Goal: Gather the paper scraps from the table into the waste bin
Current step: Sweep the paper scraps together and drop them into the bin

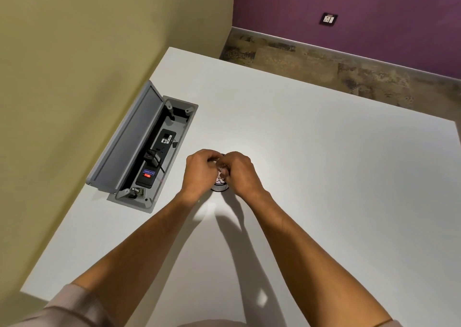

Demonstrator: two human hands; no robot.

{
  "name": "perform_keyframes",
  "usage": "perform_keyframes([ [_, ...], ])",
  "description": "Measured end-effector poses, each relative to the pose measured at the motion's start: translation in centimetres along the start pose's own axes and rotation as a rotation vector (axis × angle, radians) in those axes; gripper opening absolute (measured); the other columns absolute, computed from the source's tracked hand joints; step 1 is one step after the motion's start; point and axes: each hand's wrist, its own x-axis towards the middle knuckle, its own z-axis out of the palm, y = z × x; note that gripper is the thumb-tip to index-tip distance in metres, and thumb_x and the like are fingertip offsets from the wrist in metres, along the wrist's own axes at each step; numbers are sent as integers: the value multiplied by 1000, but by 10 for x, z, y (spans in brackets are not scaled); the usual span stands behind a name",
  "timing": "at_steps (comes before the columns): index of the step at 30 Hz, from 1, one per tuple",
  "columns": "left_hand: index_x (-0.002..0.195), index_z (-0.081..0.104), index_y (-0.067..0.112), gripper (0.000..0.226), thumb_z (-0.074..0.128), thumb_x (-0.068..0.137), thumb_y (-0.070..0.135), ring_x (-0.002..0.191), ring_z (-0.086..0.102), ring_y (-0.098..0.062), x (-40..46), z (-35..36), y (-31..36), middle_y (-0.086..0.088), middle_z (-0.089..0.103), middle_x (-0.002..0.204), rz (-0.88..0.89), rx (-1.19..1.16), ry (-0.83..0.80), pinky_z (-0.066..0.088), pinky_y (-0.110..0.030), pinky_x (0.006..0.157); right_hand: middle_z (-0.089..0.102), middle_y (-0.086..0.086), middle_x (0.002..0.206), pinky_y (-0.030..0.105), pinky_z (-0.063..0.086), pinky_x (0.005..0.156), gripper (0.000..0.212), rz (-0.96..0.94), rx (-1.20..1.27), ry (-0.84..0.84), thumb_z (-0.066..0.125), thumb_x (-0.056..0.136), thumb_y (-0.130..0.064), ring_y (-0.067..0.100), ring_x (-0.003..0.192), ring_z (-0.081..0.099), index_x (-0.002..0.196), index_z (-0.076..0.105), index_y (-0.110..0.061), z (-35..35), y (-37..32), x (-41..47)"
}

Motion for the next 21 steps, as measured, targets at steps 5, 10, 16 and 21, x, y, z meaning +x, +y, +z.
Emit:
perform_keyframes([
  [5,102,74,11,35,50,84,-7,89,65,-10,-3,-5,-5,-2,74,99,46,-21,1,47,-15,83,72,7,99,36,53,79,38,35,50,83,57,76,3,25,91,64,106,71,-15,-5,5,-3],
  [10,107,72,12,30,57,86,-3,99,67,-24,-12,-3,-18,-3,72,109,289,187,-2,55,-35,84,72,7,90,37,53,72,25,154,1,165,56,82,-2,29,85,64,95,72,-16,0,14,-4],
  [16,134,54,31,43,49,96,12,123,55,-23,-14,10,-19,5,55,138,318,562,-326,52,-40,90,72,8,94,29,50,73,14,233,4,85,68,85,-11,27,88,66,97,73,-15,12,27,-4],
  [21,115,65,22,25,49,95,20,98,63,-32,5,17,-4,-10,67,110,184,742,-413,45,-32,73,71,9,84,27,49,68,12,288,81,107,63,86,-10,26,79,66,93,69,-18,16,28,0],
])
